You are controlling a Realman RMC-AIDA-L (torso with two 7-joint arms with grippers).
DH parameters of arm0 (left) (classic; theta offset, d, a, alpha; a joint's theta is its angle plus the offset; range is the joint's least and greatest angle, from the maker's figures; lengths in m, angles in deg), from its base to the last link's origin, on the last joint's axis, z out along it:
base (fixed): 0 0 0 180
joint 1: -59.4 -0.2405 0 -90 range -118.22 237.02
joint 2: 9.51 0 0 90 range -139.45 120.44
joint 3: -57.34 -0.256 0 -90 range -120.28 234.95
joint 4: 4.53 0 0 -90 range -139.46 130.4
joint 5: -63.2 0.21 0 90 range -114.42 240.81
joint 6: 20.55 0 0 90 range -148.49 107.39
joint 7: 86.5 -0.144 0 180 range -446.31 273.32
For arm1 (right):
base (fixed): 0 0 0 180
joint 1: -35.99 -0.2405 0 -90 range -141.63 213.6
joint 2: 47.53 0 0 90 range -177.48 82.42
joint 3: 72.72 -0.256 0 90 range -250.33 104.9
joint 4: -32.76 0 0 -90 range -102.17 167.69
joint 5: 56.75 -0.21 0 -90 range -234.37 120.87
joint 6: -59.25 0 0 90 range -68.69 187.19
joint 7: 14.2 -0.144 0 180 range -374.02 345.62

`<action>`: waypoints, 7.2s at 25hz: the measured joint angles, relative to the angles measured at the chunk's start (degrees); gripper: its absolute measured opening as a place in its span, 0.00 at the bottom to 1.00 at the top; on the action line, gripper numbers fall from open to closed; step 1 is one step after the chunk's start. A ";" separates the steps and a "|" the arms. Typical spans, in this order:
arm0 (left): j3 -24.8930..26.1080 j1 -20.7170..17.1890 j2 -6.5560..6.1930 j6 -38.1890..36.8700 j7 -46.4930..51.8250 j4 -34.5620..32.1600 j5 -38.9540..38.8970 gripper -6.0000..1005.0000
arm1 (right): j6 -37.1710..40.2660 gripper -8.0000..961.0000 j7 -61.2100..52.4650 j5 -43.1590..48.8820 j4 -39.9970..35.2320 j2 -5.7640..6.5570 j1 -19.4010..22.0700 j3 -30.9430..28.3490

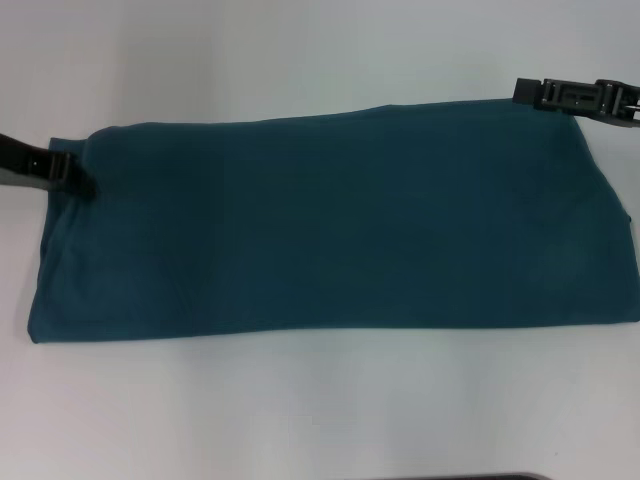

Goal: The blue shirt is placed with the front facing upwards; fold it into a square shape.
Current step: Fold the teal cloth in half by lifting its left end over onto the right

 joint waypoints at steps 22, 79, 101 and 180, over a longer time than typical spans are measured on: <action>0.82 -2.41 -0.44 0.15 2.46 2.70 0.36 0.67 | -0.17 0.75 0.00 -0.12 0.43 0.05 -0.51 0.01; -1.24 -4.72 0.97 -2.19 -2.78 3.07 -5.99 0.87 | -0.33 0.75 -0.14 -0.92 0.37 0.01 -0.51 0.01; -0.92 -5.07 0.82 -4.30 -1.78 7.19 -5.91 0.87 | -0.34 0.75 0.00 -0.94 0.31 0.03 -0.41 0.00; -2.99 -3.90 0.39 0.39 5.97 4.05 -1.99 0.87 | -0.52 0.75 0.00 -1.02 0.36 0.26 0.02 0.09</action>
